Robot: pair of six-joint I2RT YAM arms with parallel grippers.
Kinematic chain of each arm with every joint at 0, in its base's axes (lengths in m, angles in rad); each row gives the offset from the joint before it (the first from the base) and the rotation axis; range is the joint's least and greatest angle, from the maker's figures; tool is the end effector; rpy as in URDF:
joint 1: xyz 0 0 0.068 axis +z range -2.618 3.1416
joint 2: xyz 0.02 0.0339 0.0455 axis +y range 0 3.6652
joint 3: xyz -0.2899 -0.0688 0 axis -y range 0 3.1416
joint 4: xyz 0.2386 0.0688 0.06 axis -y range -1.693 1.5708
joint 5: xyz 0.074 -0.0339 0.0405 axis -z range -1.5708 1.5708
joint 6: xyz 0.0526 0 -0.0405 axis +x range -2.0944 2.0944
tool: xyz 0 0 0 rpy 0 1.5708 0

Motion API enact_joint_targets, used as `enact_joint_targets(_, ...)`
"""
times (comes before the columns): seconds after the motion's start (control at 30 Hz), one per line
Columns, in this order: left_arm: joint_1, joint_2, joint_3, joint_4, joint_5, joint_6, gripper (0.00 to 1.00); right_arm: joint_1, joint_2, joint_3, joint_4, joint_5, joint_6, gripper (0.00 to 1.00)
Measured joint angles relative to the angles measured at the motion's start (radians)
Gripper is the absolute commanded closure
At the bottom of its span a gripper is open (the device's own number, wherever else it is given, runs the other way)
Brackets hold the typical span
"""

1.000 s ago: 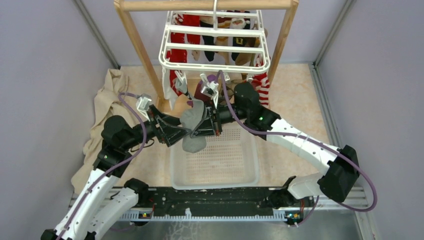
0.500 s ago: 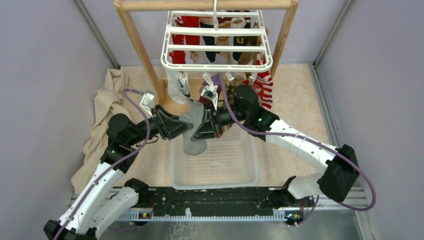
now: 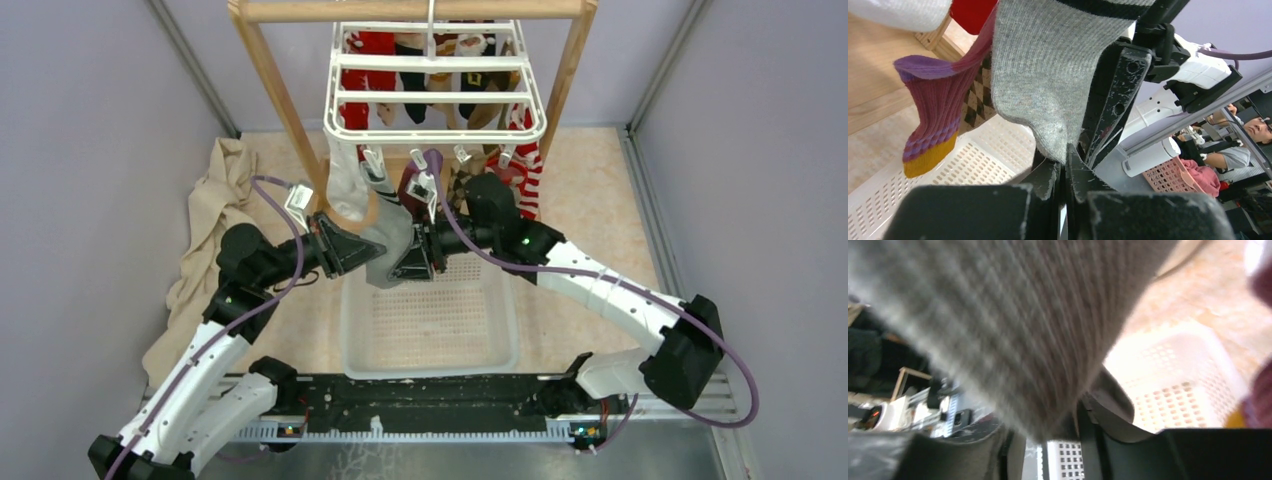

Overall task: Remove the socks clipped to the hanger
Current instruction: Remove the sock from the hanger.

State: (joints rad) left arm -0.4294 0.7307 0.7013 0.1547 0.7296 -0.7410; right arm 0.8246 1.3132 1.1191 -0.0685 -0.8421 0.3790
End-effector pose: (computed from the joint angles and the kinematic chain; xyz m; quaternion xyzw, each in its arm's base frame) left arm 0.1279 -0.0971 0.3741 0.1684 0.6520 -0.5837 0.4537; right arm 0.1729 0.2448 0.3784 -0.4026 0.6514 0.5817 0.2741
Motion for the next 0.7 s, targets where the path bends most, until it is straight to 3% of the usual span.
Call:
enact_joint_targets(0.17,0.0,-0.001,0.003,-0.052,-0.021,0.024,0.96,0.0,-0.088,0.0,-0.116,0.174,-0.043,0.46)
enact_joint_targets(0.33,0.0,-0.001,0.003,-0.097,-0.051,0.045,0.96,0.0,-0.182,0.007,-0.138,0.264,-0.057,0.44)
enact_joint_targets(0.7,0.0,0.019,0.025,-0.134,-0.065,0.062,0.95,0.0,-0.216,0.023,-0.021,0.434,-0.064,0.44)
